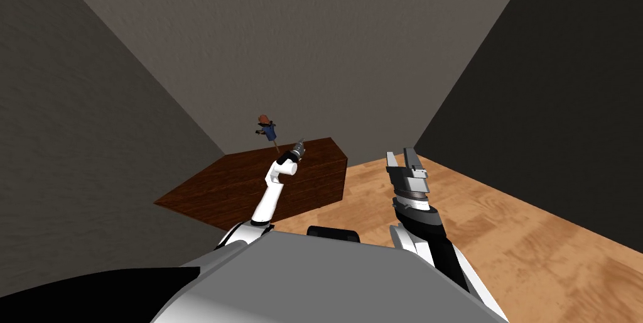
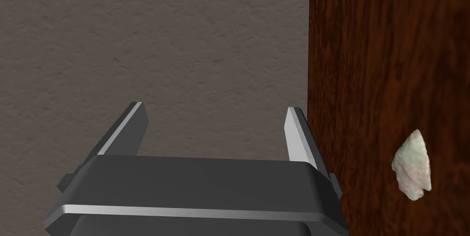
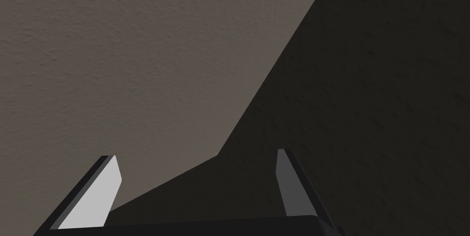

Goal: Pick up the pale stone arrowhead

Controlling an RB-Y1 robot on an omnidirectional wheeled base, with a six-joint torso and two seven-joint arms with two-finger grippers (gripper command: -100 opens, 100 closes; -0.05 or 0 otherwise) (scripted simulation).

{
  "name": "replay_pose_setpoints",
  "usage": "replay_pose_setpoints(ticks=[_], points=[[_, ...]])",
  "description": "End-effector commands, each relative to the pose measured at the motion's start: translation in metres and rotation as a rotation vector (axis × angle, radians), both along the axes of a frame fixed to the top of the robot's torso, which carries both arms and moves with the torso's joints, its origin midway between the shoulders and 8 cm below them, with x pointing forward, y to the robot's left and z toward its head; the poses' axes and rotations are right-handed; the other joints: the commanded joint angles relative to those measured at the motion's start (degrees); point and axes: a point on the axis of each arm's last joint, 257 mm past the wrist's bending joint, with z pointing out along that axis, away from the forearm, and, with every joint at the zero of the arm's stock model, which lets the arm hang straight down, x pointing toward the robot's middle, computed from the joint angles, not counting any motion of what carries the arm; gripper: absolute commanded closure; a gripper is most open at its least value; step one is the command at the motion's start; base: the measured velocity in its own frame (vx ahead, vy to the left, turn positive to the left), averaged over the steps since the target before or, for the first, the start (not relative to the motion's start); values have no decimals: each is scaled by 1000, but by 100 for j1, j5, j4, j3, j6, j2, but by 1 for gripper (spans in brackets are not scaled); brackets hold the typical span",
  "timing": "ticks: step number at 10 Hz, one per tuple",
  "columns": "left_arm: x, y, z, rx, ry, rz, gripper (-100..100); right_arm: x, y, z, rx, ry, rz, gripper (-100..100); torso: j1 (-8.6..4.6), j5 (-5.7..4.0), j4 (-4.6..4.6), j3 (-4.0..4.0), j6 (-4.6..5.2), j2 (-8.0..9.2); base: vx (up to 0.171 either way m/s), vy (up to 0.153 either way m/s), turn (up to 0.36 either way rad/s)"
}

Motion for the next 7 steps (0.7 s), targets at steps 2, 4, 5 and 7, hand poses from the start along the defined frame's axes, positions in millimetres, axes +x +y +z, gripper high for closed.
replay_pose_setpoints(ticks=[2,4,5,7], points=[[7,0,-11,3,61,5,-100,0,0,0,0,0,0,0,-1,0,0,-1,0,-1,11,-22,1],[18,1,-23,2,130,13,-100,0,0,0,0,0,0,0,3,0,0,-1,0,-1,15,-23,18],[17,1,-25,3,138,14,-100,0,0,0,0,0,0,0,2,1,-1,-1,-1,-2,8,-14,0],[27,2,-39,0,216,24,-100,0,0,0,0,0,0,0,4,1,0,-1,-1,-2,19,-22,28]])
